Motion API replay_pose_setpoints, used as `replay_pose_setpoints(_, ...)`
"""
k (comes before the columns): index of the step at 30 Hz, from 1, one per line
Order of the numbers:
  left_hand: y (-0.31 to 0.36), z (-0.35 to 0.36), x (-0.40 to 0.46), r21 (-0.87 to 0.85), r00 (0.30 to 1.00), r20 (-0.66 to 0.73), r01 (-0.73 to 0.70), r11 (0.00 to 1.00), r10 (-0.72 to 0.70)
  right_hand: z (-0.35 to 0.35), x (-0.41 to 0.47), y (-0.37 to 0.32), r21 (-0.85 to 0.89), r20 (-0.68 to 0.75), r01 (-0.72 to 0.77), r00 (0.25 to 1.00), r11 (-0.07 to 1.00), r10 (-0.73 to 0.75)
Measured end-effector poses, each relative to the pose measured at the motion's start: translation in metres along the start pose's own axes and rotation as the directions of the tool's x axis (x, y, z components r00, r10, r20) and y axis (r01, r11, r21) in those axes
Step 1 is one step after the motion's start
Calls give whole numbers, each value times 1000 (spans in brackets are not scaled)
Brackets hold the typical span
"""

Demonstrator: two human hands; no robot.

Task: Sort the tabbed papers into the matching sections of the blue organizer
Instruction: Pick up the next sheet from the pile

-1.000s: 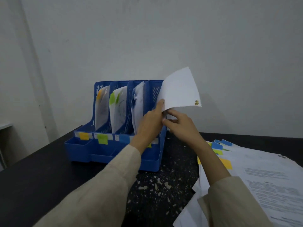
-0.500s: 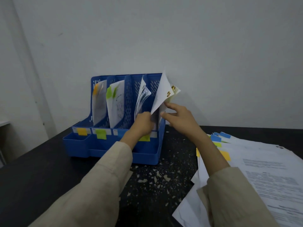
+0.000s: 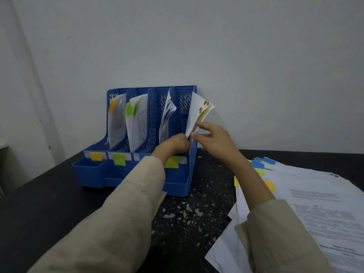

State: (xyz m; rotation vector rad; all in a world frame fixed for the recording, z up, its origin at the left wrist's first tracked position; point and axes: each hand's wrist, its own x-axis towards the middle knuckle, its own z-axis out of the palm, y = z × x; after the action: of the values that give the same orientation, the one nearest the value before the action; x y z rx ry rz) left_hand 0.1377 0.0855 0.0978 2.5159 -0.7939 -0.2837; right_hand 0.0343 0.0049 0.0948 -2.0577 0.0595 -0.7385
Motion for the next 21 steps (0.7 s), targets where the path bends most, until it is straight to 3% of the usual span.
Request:
replay_pose_setpoints(3, -3, -1, 3, 11, 999, 33, -16, 1000, 15, 0, 1, 2, -18, 1, -13, 1000, 1000, 13)
replay_pose_setpoints(9, -14, -9, -10, -326, 961, -138, -272, 905, 239, 0, 4, 5, -35, 18, -8, 1000, 999, 9)
replay_pose_setpoints(13, -15, -3, -13, -299, 948, -171, -311, 902, 270, 2, 5, 7, -2, 30, -14, 999, 1000, 14)
replay_pose_setpoints(17, -14, -2, -18, -174, 943, -275, -241, 955, 188, 0, 5, 10, 6, 62, 16, 998, 1000, -17)
replay_pose_setpoints(19, -9, 2, -30, -92, 885, -442, -209, 974, 148, -9, 6, 10, -24, 86, 17, 996, 1000, -15)
replay_pose_setpoints(21, -1, 12, -45, -33, 768, -617, -240, 970, 169, -25, 4, 11, -79, 99, -22, 995, 997, 30)
